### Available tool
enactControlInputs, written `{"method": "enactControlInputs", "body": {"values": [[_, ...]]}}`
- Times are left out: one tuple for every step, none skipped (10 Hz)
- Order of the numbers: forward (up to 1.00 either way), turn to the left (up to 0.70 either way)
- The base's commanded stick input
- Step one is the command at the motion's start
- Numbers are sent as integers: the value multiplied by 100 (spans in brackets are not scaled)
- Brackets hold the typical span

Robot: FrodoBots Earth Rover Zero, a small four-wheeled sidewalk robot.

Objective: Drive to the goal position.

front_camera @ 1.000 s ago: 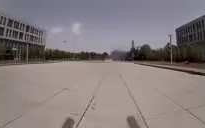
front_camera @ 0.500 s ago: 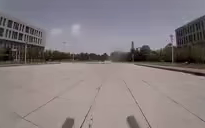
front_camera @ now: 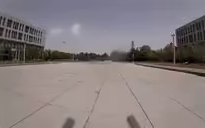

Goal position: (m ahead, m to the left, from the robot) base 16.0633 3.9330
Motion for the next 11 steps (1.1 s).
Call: {"method": "enactControlInputs", "body": {"values": [[70,1],[70,1],[70,1],[70,1],[70,1],[70,1],[70,1],[70,1],[70,1],[70,1],[70,1]]}}
